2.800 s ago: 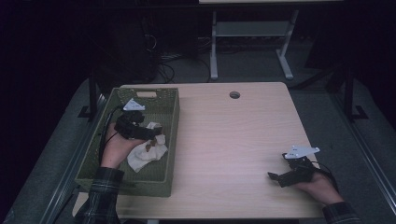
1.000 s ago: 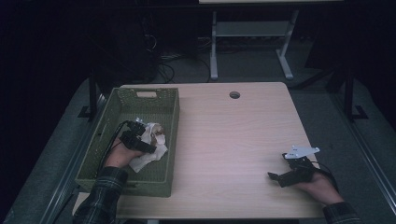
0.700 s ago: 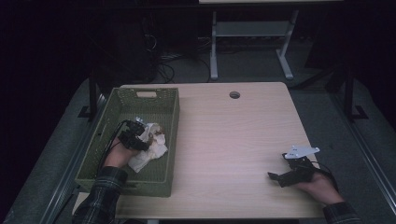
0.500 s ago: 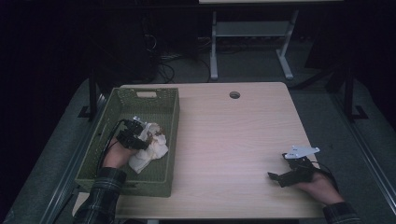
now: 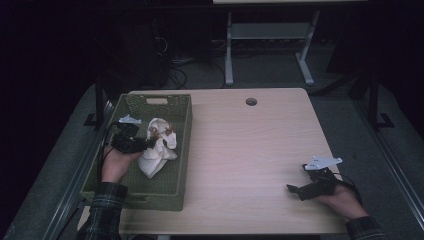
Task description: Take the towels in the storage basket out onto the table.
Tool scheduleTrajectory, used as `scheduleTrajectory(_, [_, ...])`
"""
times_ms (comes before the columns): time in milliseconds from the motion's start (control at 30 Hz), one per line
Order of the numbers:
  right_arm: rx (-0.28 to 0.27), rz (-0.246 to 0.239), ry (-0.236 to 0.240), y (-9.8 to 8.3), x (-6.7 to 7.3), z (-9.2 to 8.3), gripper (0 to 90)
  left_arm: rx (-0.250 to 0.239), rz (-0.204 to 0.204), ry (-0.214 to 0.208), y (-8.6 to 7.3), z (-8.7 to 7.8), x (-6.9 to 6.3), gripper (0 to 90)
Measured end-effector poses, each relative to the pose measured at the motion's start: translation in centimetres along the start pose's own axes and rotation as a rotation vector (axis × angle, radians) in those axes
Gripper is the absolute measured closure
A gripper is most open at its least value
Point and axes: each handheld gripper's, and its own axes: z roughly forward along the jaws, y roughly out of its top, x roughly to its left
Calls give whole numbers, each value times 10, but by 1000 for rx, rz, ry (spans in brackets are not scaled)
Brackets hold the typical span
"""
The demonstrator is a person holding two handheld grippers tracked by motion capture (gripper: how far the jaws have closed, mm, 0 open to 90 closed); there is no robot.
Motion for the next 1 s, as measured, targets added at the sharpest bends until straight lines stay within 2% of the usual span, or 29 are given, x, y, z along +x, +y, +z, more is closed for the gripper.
scheduleTrajectory(233, [0,0,0,0,0,0,0,-67,1,-5,7,-17,-2,777])
scheduleTrajectory(400, [0,0,0,0,0,0,0,-131,11,-38,16,-30,-10,777])
scheduleTrajectory(533, [0,0,0,0,0,0,0,-147,21,-57,22,-35,-15,777])
scheduleTrajectory(633, [0,0,0,0,0,0,0,-178,53,-75,33,-43,-26,777])
scheduleTrajectory(933, [-1,0,0,0,0,0,0,-238,102,-134,54,-58,-48,777])
scheduleTrajectory(1000, [0,1,0,0,0,0,0,-259,121,-155,62,-62,-59,778])
